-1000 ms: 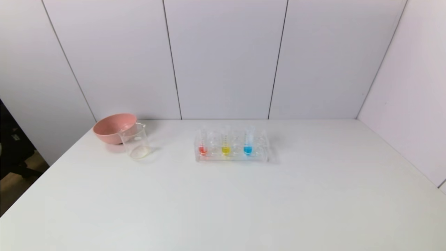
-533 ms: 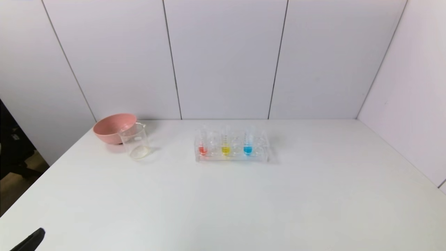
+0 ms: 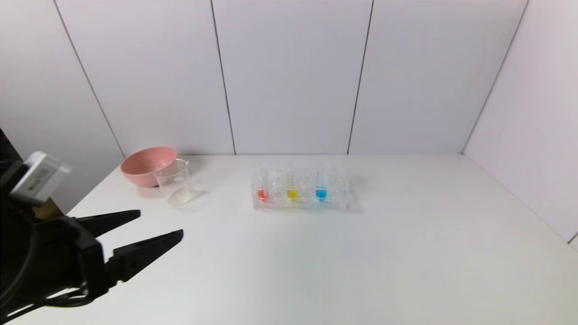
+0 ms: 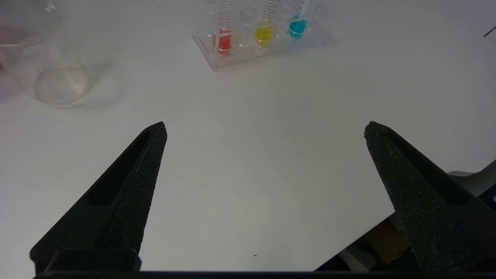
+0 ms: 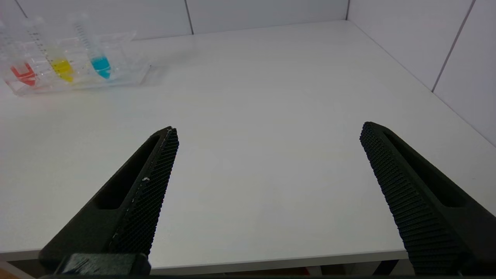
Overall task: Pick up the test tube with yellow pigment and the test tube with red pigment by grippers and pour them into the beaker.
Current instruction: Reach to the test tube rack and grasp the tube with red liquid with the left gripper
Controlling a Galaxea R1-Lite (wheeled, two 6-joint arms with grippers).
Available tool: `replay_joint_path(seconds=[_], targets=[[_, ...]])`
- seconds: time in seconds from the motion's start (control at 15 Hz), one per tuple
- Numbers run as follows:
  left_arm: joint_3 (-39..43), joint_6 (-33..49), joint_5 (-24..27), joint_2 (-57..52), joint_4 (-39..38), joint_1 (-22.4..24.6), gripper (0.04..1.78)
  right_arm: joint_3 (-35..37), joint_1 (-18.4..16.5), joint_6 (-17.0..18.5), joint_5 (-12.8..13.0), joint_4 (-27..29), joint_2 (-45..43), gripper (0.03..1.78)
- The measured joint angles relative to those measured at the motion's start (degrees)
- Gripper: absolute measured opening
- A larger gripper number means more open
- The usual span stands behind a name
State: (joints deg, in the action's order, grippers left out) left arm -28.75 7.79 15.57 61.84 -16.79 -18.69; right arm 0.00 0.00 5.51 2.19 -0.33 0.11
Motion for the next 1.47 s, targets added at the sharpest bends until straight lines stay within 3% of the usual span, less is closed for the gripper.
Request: replay_joint_path(seconds=[0.13, 0.33, 0.67, 0.93, 1.07, 1.47], targets=[[-4.63, 2.05, -1.88, 7.4, -0.4, -3.39, 1.78, 0.0, 0.0, -0.02, -0.02, 0.0, 0.0, 1.71], [-10.97, 5.81, -10.17, 17.65, -0.49, -9.36, 1.78, 0.0, 0.0, 0.0, 0.0, 0.02, 0.0, 1.71], [-23.39, 7.83, -29.1, 33.94, -2.34, -16.9, 1.78, 0.0, 0.0, 0.0, 0.0, 0.02, 0.0, 1.71], [-30.62, 6.67, -42.0, 45.11, -7.91, -19.57, 1.78, 0.0, 0.0, 0.0, 0.0, 0.0, 0.0, 1.71], [-32.85, 6.01, -44.53, 50.23, -11.13, -19.98, 1.78, 0.0, 0.0, 0.0, -0.02, 0.02, 0.0, 1.71], [-37.24, 3.51, -45.36, 59.95, -20.75, -19.18, 1.78, 0.0, 0.0, 0.0, 0.0, 0.0, 0.0, 1.71]])
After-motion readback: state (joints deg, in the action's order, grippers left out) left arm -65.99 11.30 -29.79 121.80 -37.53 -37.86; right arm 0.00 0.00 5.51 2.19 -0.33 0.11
